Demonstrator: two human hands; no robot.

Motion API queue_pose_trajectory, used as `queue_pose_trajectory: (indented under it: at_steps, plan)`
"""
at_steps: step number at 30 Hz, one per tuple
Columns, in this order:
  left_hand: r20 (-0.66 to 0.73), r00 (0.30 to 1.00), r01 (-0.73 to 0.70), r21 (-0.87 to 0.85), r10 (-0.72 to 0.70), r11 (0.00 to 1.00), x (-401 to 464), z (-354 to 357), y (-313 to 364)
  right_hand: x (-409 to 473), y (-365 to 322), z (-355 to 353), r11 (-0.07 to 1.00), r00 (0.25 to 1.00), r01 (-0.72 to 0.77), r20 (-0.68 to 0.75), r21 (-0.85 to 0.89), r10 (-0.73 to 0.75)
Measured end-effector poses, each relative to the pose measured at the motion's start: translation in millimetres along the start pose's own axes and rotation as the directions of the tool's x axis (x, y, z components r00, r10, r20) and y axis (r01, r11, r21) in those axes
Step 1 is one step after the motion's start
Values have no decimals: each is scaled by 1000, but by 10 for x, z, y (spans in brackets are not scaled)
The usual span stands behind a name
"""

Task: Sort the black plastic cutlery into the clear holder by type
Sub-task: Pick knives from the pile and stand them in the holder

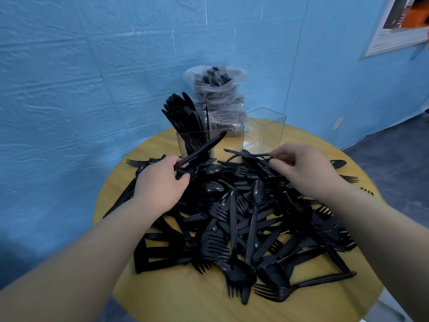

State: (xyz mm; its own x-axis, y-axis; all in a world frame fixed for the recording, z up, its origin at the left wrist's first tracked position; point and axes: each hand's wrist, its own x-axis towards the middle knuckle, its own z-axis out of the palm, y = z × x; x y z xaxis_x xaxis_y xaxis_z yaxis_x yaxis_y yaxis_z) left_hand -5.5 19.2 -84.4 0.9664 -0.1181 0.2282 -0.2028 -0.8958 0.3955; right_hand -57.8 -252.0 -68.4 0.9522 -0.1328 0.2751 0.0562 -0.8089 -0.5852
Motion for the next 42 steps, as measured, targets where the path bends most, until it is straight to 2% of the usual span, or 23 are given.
queue_pose_trajectory:
  at_steps: [2,6,8,12,15,18,21,23,29,32,36,42]
  plan:
    - [39,999,-16,-6,16,1000,-19,16,20,16,56,-38,996,998,-49,-47,-70,46]
    - [84,995,-63,10,62,998,-32,68,127,30,133,-26,944,992,-89,60,-317,114]
    - [52,995,-88,12,87,996,11,79,234,35,128,-26,948,988,-77,105,-308,115]
    - [-25,986,-166,27,167,986,181,99,511,19,110,-48,983,979,-17,195,-184,54]
    - [-32,974,-222,29,223,975,330,142,669,21,162,-85,995,992,-53,113,-86,62]
    - [21,974,-226,82,225,971,452,233,754,105,260,-165,983,990,-131,-65,-128,124]
    - [61,977,-210,124,204,970,511,341,755,194,346,-213,972,991,-134,-48,-192,127]
    - [57,979,-204,134,198,970,530,374,729,207,377,-203,975,992,-117,20,-190,123]
    - [22,986,-164,168,163,972,567,379,724,118,394,-157,999,990,-37,134,-38,42]
    - [0,991,-131,172,133,976,570,328,728,81,391,-166,999,992,-4,124,-52,11]
    - [35,995,-101,76,98,992,451,194,635,-23,265,-210,997,991,71,119,-23,-68]
    - [107,994,-26,77,18,997,54,5,380,-144,-25,-67,941,898,301,378,-156,-224]
